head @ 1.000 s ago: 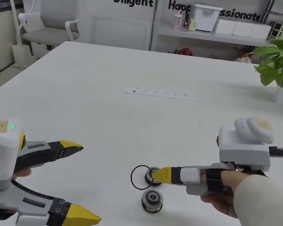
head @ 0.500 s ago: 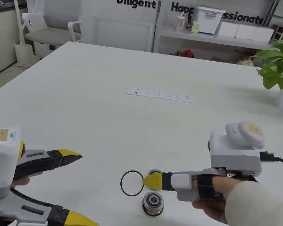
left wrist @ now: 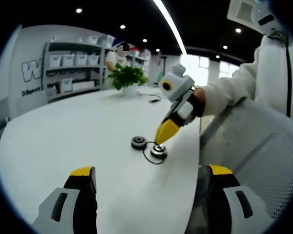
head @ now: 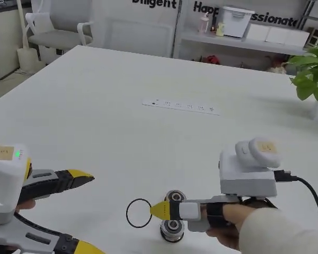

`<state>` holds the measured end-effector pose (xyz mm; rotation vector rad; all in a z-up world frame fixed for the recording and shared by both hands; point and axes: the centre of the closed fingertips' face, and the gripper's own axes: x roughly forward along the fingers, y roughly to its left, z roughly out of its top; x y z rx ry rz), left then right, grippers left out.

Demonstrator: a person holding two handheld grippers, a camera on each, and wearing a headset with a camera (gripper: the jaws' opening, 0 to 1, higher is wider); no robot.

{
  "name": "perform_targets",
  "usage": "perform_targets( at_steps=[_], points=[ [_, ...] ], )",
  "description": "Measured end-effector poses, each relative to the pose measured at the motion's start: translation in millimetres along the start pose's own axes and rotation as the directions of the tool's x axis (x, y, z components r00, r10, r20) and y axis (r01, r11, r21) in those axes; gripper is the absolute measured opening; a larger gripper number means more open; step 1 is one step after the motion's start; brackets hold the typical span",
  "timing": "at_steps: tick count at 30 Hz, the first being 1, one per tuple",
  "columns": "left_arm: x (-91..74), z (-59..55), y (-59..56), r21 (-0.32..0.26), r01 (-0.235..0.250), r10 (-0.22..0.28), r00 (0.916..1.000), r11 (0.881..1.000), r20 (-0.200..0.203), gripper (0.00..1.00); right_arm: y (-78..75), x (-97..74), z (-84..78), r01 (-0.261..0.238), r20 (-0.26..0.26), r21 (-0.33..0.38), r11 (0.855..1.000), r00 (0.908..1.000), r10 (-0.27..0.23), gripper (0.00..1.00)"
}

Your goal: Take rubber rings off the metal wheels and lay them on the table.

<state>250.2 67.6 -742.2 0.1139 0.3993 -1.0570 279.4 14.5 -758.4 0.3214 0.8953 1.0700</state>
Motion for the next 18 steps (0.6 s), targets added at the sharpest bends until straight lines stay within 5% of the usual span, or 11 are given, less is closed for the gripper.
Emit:
perform_targets(
  at_steps=[5,8,18],
  points=[
    [-0.7,-0.2,0.5,-0.002,-0.005,0.005,1.0,1.0,0.0,0.95,-0.8,6.5,-4.6,0.013,-0.024,-0.027,1.0,0.9996,-0.014,0.0],
    [-0.4,-0.7,-0.2,-0.003,-0.001,0.001,1.0,1.0,-0.003,0.95,6.7,10.7,-4.3,-0.023,-0.025,-0.01,1.0,0.9994,0.023,0.0],
    [0.0,-2.8,-0.9,-0.003,0.003,-0.003,0.9999,1.0,-0.013,0.94,3.4,23.9,-12.6,0.012,-0.093,-0.064,0.998,0.9955,-0.018,0.0]
  ],
)
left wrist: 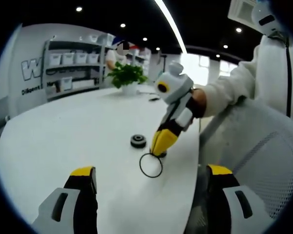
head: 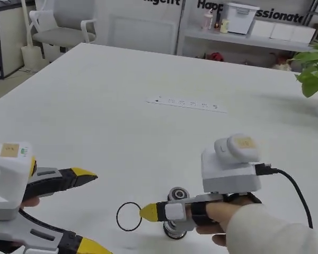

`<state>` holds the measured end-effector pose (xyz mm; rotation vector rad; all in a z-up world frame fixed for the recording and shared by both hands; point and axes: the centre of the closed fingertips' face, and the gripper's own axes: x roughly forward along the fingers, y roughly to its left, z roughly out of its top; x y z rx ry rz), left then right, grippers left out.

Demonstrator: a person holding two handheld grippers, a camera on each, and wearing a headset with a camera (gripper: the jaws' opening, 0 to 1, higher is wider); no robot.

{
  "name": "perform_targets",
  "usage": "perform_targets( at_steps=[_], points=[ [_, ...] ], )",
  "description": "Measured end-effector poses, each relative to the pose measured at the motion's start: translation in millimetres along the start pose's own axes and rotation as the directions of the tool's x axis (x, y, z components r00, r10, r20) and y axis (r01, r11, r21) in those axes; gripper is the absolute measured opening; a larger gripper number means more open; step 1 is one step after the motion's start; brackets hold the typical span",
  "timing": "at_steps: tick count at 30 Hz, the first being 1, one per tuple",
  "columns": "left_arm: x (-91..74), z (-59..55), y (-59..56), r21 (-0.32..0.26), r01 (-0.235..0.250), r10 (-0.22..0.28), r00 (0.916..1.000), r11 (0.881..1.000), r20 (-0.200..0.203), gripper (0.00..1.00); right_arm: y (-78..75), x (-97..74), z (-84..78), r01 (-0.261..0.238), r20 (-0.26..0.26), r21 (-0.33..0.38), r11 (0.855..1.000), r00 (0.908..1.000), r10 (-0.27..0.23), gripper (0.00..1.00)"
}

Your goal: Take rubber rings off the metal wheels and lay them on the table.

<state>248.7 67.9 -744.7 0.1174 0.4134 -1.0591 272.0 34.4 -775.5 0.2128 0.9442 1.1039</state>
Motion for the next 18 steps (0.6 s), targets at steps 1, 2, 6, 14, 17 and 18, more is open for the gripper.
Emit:
perform_targets(
  at_steps=[1,2,6,14,17,18],
  points=[
    [-0.1,0.1,0.1,0.0,0.0,0.0,1.0,1.0,0.001,0.94,-0.3,0.5,-0.7,0.003,-0.004,-0.003,1.0,1.0,-0.003,0.0],
    [-0.2,0.5,0.2,-0.001,-0.001,0.001,1.0,1.0,0.003,0.94,-1.0,2.2,-2.4,0.008,-0.012,-0.011,1.0,0.9999,-0.008,0.0],
    [-0.2,0.3,0.2,-0.001,-0.001,0.001,1.0,1.0,0.003,0.94,-4.9,6.1,-8.6,0.023,-0.037,-0.029,0.999,0.999,-0.024,0.0],
    [0.1,-0.2,0.7,-0.004,-0.001,0.001,1.0,1.0,0.0,0.94,-15.7,7.5,-17.1,0.06,-0.065,-0.055,0.997,0.9958,-0.064,0.0],
    [0.2,-0.8,0.7,-0.003,0.0,0.0,1.0,1.0,-0.003,0.94,-19.4,8.3,-18.7,0.073,-0.067,-0.06,0.996,0.9948,-0.077,0.0],
    [0.2,-0.7,0.6,-0.003,0.0,0.0,1.0,1.0,-0.003,0.94,-21.5,9.2,-21.0,0.081,-0.075,-0.066,0.995,0.9935,-0.086,0.0]
  ],
)
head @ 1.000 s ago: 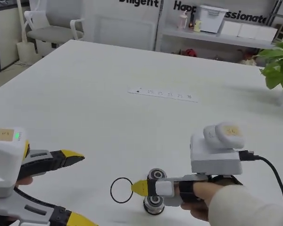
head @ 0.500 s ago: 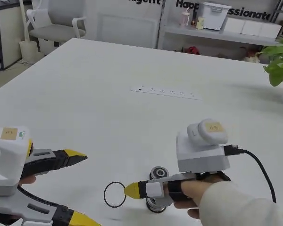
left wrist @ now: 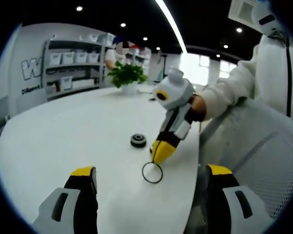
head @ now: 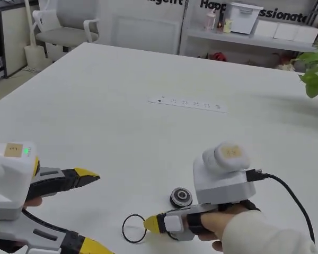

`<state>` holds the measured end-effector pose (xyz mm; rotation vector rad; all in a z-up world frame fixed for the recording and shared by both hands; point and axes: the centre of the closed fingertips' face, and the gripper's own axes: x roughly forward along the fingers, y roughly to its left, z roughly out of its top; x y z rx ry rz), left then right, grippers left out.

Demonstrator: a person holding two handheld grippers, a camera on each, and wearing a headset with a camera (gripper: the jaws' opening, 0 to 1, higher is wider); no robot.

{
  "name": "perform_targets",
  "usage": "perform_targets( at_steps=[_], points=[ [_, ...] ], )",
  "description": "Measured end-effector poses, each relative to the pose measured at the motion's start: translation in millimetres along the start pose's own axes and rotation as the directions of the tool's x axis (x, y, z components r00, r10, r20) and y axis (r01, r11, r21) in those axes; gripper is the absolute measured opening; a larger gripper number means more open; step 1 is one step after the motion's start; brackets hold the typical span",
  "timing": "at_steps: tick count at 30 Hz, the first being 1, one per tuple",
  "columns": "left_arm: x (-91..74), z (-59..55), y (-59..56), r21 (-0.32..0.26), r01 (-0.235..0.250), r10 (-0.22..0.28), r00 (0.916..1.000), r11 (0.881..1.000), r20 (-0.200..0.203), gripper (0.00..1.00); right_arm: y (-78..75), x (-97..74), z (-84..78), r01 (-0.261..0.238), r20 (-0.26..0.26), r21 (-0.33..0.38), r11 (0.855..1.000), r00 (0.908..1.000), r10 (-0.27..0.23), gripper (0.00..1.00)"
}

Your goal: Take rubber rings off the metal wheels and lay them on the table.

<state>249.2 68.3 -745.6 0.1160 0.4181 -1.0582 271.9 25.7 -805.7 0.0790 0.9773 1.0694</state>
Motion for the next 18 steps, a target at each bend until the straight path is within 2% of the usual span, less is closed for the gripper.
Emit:
perform_targets(
  at_steps=[4,11,18],
  points=[
    [0.0,-0.8,-0.1,0.001,0.0,0.0,1.0,1.0,-0.005,0.94,-3.2,0.4,-2.6,0.019,-0.01,-0.014,1.0,0.9998,-0.02,0.0],
    [0.2,-0.8,0.0,0.001,0.0,0.0,1.0,1.0,-0.006,0.94,-2.0,-0.6,-0.9,0.019,0.003,-0.03,0.999,0.9998,-0.019,0.0],
    [0.0,-1.0,0.2,-0.001,-0.001,0.001,1.0,1.0,-0.006,0.94,-2.1,-5.3,3.3,0.018,0.017,-0.027,0.999,0.9997,-0.018,0.05]
  ],
)
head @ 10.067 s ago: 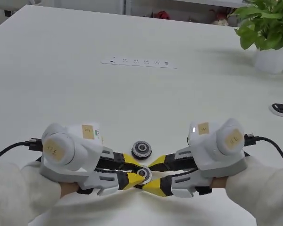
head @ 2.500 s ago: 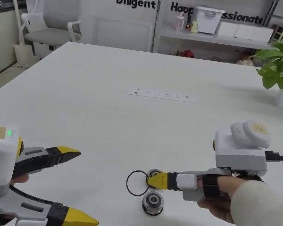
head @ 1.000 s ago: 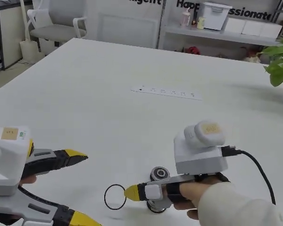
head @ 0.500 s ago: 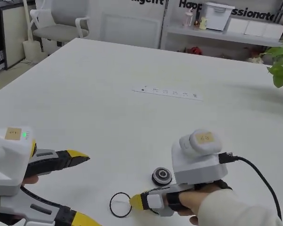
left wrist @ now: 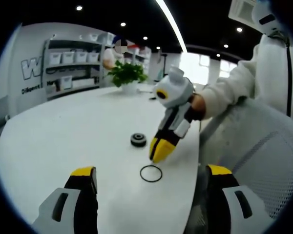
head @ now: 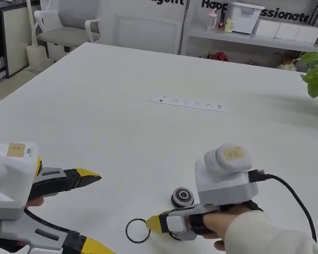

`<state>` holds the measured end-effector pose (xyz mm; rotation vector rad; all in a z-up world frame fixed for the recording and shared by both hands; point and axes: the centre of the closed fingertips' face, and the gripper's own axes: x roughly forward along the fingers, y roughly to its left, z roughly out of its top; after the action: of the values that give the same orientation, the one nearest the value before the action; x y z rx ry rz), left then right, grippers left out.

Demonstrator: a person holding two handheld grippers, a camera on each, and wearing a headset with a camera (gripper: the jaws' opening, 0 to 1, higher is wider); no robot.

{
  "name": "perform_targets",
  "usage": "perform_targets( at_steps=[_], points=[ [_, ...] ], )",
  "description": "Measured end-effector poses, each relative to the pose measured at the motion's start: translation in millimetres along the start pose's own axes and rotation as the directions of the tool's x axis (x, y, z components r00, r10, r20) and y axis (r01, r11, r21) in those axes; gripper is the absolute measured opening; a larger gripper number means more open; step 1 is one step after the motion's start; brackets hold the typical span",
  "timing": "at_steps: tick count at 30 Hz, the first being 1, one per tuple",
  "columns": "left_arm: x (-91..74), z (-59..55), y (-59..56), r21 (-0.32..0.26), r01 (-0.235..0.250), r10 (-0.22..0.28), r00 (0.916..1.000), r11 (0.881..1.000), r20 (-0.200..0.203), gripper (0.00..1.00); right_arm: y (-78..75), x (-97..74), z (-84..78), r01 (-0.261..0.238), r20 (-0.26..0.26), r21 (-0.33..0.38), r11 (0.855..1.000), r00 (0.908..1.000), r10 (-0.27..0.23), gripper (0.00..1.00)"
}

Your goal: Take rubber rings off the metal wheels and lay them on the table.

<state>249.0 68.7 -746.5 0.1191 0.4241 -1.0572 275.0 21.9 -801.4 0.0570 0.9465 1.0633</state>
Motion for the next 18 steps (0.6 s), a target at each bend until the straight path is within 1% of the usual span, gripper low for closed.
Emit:
perform_targets(
  at_steps=[4,9,13,18],
  points=[
    [-0.2,-0.2,0.5,0.0,-0.002,0.002,1.0,1.0,-0.001,0.94,1.1,-5.6,7.4,-0.016,0.024,0.011,1.0,0.9996,0.015,0.07],
    [-0.2,0.0,0.4,0.001,-0.001,0.001,1.0,1.0,-0.001,0.94,1.3,-11.9,9.3,-0.019,0.027,0.002,1.0,0.9995,0.019,0.1],
    [0.0,0.0,-0.1,0.002,0.002,-0.002,1.0,1.0,-0.002,0.93,-0.3,-17.8,11.0,-0.027,0.035,0.01,1.0,0.999,0.027,0.13],
    [-0.2,0.7,-0.1,0.003,0.001,-0.001,1.0,1.0,0.0,0.93,0.3,-28.5,21.0,-0.036,0.076,0.005,0.999,0.9965,0.036,0.16]
  ],
)
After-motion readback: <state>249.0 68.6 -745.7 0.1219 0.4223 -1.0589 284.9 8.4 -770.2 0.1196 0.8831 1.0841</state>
